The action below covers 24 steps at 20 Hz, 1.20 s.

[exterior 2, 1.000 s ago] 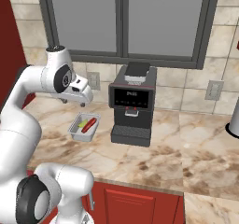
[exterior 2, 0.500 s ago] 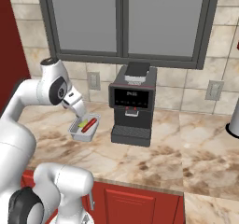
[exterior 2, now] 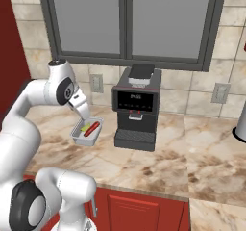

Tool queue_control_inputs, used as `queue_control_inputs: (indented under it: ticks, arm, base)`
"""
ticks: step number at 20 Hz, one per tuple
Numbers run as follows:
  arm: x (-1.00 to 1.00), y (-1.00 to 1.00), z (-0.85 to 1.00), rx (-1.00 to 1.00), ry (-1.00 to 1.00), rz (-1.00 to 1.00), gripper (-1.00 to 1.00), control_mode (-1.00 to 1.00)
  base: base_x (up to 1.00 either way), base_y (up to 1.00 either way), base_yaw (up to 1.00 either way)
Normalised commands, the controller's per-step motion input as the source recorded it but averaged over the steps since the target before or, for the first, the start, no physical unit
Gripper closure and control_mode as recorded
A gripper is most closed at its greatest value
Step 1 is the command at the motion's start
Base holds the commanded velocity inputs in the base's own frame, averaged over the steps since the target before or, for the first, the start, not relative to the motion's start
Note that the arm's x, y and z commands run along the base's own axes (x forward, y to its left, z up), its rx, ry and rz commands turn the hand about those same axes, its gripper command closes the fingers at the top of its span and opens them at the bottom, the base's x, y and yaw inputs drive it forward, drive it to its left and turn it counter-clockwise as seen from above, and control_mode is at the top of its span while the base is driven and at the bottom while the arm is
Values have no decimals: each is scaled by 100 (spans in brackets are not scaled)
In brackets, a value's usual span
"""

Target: Place the tupperware on the top shelf of the fridge. Make space for the tupperware among the existing items by rearranging them on the shelves if needed. Close the fridge door when finished.

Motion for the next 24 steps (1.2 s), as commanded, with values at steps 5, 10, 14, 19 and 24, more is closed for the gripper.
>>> queue_control_inputs:
  ticks: [5, 10, 14, 19, 24]
  arm:
    - [29, -2, -31, 0, 5, -2, -100, -100]
    - [33, 0, -34, 0, 8, -4, -100, -100]
    - [14, 0, -44, -1, 8, -3, -100, -100]
    - [0, 1, -46, 0, 1, -7, -100, -100]
    - [0, 4, -54, 0, 0, -9, -100, -100]
  base:
    - [0, 0, 0]
    - [0, 0, 0]
    - [0, 0, 0]
    - [0, 0, 0]
    - [0, 0, 0]
